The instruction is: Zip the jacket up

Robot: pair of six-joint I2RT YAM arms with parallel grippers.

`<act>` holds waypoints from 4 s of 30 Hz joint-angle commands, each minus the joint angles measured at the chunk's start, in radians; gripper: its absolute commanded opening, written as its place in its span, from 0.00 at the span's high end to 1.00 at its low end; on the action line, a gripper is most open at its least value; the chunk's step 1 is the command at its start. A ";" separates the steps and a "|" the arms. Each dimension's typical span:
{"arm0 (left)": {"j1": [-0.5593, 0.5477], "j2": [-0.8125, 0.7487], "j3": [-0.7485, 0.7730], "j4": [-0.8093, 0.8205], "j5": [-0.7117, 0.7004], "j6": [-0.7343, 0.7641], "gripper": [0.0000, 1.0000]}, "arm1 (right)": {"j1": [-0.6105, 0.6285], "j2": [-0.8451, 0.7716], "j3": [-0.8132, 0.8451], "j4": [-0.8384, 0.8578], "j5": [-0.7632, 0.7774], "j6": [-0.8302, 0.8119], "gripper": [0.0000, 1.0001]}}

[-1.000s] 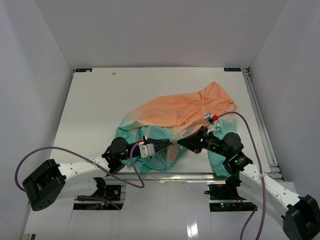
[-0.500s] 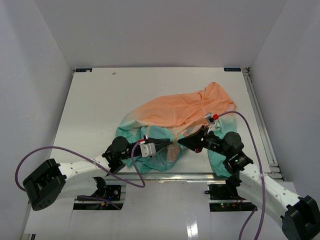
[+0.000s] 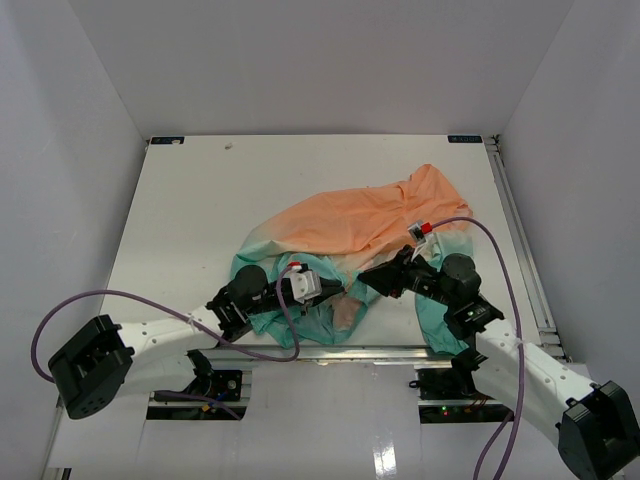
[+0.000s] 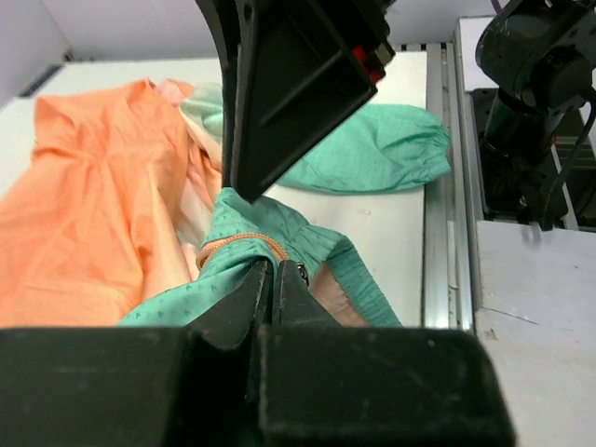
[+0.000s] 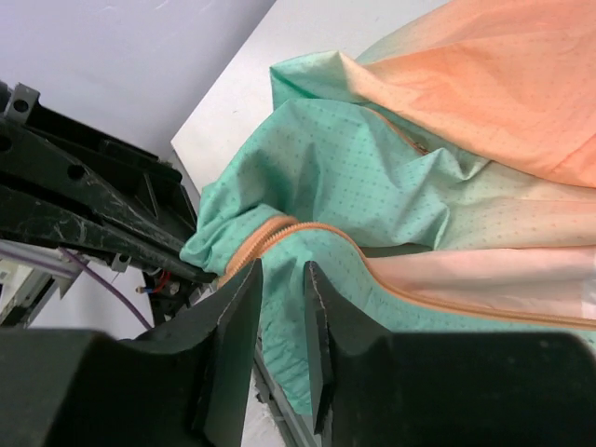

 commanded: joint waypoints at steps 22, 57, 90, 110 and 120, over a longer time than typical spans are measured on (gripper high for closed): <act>0.151 0.107 0.162 -0.323 0.179 -0.474 1.00 | 0.379 0.104 0.457 -0.674 0.742 -0.510 0.32; 0.237 0.157 0.112 -0.231 0.267 -0.627 1.00 | 0.926 0.267 0.361 -0.454 1.115 -0.783 0.33; 0.250 0.156 0.107 -0.217 0.294 -0.632 1.00 | 0.938 0.396 0.393 -0.365 1.270 -0.793 0.58; 0.250 0.164 0.109 -0.216 0.300 -0.624 1.00 | 0.929 0.358 0.385 -0.372 1.258 -0.786 0.82; 0.250 0.140 0.090 -0.204 0.317 -0.607 1.00 | 0.890 0.350 0.379 -0.362 1.231 -0.753 0.92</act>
